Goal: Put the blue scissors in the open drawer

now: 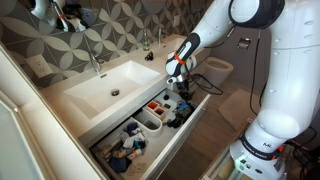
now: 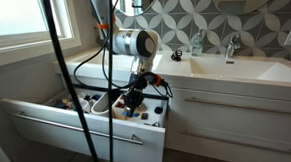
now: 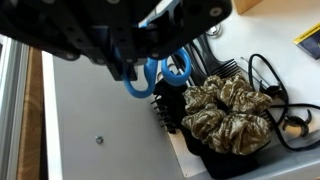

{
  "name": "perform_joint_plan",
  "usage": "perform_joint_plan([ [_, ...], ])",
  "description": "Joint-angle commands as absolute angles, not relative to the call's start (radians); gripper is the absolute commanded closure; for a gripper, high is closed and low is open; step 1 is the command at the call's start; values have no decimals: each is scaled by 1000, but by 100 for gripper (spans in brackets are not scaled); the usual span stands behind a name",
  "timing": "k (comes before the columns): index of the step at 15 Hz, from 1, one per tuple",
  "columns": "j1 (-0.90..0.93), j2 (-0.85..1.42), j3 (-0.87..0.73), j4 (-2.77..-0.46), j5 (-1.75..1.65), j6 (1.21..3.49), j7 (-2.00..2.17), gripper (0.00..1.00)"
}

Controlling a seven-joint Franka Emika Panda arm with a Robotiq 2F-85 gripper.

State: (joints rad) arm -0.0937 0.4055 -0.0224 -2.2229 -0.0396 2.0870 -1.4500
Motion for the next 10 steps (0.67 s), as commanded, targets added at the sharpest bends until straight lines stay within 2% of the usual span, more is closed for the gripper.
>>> perform_joint_plan([
  [1,-99,459,-12,-2185,-90,2139,-1442,98],
  [10,-113,693,-7,-2047,-252,2424,-1476,98],
])
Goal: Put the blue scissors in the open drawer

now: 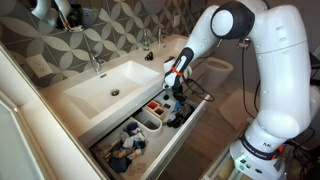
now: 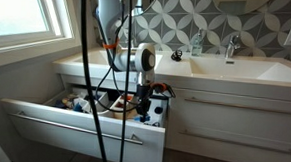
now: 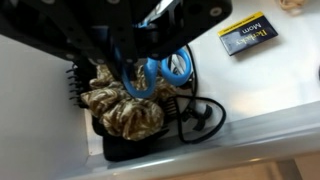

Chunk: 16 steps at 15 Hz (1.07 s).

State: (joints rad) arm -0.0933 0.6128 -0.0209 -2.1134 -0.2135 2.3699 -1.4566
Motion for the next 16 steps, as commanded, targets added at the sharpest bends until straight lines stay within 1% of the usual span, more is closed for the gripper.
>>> perform_joint_plan([
  [1,-113,713,-9,-2034,-260,2445,-1479,98],
  [8,-133,773,14,-2010,-243,2559,-1485,98],
  [9,-136,767,18,-2015,-239,2558,-1486,67],
  [10,-139,762,23,-2019,-235,2553,-1489,66],
  [11,-142,754,28,-2024,-230,2541,-1490,61],
  [16,-156,685,66,-2076,-184,2473,-1465,27],
])
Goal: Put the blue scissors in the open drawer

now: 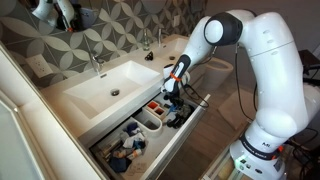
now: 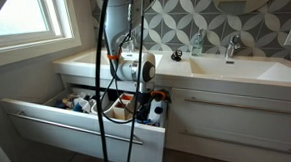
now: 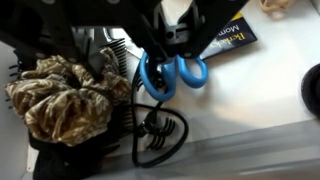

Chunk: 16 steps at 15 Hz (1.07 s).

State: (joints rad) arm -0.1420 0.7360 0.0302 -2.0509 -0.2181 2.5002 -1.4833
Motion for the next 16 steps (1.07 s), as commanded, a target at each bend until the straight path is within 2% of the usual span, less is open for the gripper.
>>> perform_joint_plan([
  [1,-155,667,72,-2091,-177,2467,-1458,19],
  [3,-146,619,79,-2131,-163,2463,-1427,5],
  [5,-143,561,93,-2171,-133,2443,-1385,0],
  [16,-90,147,76,-2397,-10,2306,-865,0],
])
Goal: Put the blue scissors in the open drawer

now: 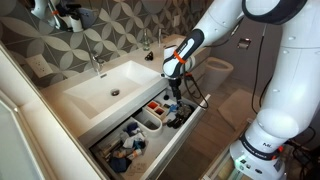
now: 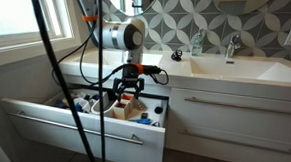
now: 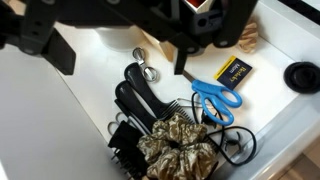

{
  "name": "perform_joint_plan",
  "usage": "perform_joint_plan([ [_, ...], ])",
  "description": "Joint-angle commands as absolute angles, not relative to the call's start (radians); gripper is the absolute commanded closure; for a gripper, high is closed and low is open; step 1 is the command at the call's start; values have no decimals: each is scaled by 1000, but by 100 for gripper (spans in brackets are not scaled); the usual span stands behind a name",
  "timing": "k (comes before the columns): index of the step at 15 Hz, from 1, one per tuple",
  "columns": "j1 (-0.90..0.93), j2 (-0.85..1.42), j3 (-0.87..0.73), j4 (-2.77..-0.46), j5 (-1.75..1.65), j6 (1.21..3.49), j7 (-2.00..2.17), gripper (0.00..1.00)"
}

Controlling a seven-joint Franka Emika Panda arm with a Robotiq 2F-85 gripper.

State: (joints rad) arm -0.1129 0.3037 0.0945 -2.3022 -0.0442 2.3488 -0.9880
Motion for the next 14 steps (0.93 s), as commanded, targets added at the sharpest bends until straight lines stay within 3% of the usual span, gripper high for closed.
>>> perform_joint_plan([
  [1,-86,104,72,-2414,-5,2295,-817,0],
  [9,-43,-169,32,-2479,6,2051,-609,0],
  [10,-38,-97,28,-2441,-29,2106,-602,0],
  [14,-26,-152,17,-2463,-25,2061,-601,0],
])
